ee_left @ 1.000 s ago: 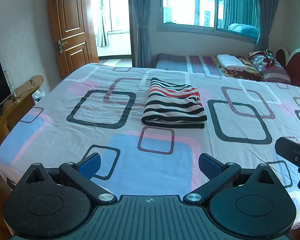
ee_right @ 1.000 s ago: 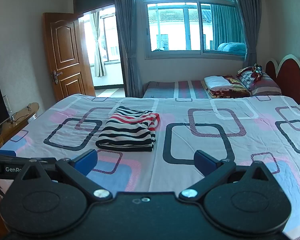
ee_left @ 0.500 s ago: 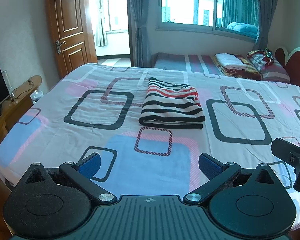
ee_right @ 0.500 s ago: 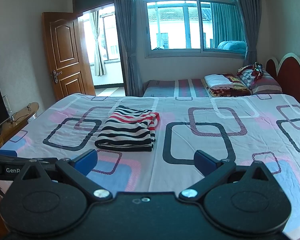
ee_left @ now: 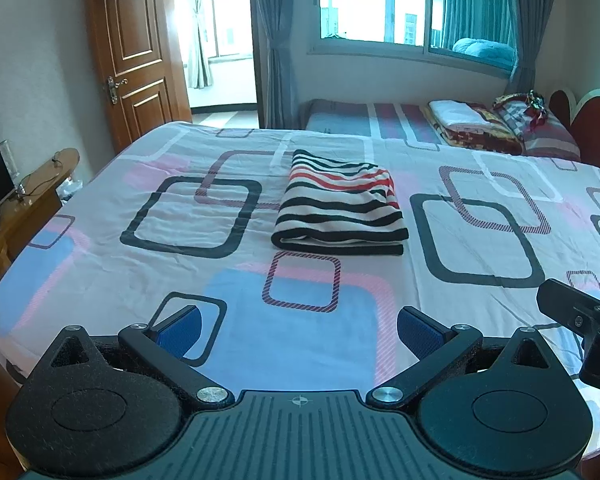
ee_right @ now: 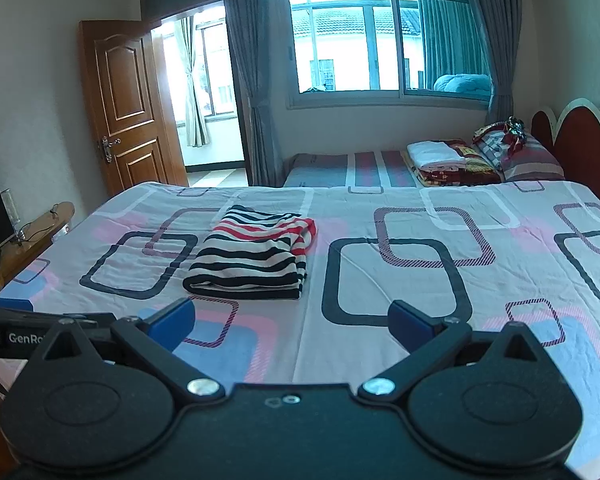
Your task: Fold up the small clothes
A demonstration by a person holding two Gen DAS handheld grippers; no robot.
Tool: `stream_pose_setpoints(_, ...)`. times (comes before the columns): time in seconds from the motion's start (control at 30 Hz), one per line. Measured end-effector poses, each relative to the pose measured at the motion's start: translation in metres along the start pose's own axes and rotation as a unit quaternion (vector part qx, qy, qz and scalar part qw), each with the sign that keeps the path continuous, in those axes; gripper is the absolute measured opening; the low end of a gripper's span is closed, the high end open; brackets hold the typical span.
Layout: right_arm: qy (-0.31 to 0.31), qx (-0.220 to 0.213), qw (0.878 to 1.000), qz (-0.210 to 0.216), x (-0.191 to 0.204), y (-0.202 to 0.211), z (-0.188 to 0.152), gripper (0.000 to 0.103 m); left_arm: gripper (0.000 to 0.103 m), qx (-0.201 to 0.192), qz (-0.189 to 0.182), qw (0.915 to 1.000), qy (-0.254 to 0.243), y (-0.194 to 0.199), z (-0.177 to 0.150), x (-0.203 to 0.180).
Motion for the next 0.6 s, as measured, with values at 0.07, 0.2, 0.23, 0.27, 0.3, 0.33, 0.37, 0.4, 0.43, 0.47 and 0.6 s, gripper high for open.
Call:
stream_pose_setpoints(0.07, -0.002, 0.002, 1.0, 0.001, -0.001, -0.003, -0.001, 0.102, 0.103, 0.001, 0.001, 1.0, -0.004, -0.002, -0.001, -0.002)
stream_pose_setpoints(0.2, -0.003, 0.008, 1.0, 0.002, -0.002, -0.01, -0.001, 0.102, 0.103, 0.008, -0.002, 0.9999, -0.006, -0.011, 0.001, -0.006)
stream_pose_setpoints(0.23, -0.003, 0.009, 1.0, 0.001, -0.002, -0.012, -0.001, 0.102, 0.103, 0.01, -0.004, 0.9999, -0.007, -0.013, 0.001, -0.007)
stream_pose_setpoints(0.27, -0.003, 0.01, 1.0, 0.0, -0.002, -0.014, -0.001, 0.102, 0.103, 0.01, -0.009, 0.9999, -0.008, -0.016, 0.002, -0.008)
stream_pose_setpoints(0.3, -0.004, 0.012, 1.0, 0.0, -0.003, -0.016, -0.002, 0.102, 0.103, 0.009, -0.013, 0.9998, -0.009, -0.018, 0.003, -0.009)
stream_pose_setpoints(0.33, -0.006, 0.014, 1.0, -0.001, -0.004, -0.018, -0.002, 0.102, 0.103, 0.008, -0.02, 0.9997, -0.012, -0.021, 0.003, -0.01)
stream_pose_setpoints(0.37, -0.008, 0.016, 1.0, -0.001, -0.005, -0.021, -0.002, 0.102, 0.103, 0.006, -0.03, 0.9994, -0.013, -0.025, 0.004, -0.01)
stream_pose_setpoints(0.4, -0.009, 0.017, 1.0, -0.002, -0.006, -0.023, -0.003, 0.102, 0.103, 0.003, -0.039, 0.9992, -0.011, -0.028, 0.005, -0.01)
stream_pose_setpoints(0.43, -0.011, 0.019, 1.0, -0.004, -0.006, -0.026, -0.003, 0.102, 0.103, -0.003, -0.045, 0.999, -0.006, -0.031, 0.006, -0.009)
stream_pose_setpoints(0.47, -0.013, 0.022, 1.0, -0.005, -0.007, -0.03, -0.003, 0.102, 0.103, -0.009, -0.049, 0.9988, -0.002, -0.035, 0.007, -0.008)
stream_pose_setpoints(0.6, -0.016, 0.034, 0.999, -0.012, -0.01, -0.045, -0.005, 0.102, 0.103, -0.001, -0.05, 0.9987, 0.012, -0.068, 0.017, 0.004)
Point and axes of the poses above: each gripper's, at about its wrist camera, not at the fingertips, and y roughly against the way its jaws point, x to its left, z to its top, the point moved 3 cm from there along -y, roughly the way its jaws point, and after that the axes turned 3 degrees about -z, right-handed, at the moved point
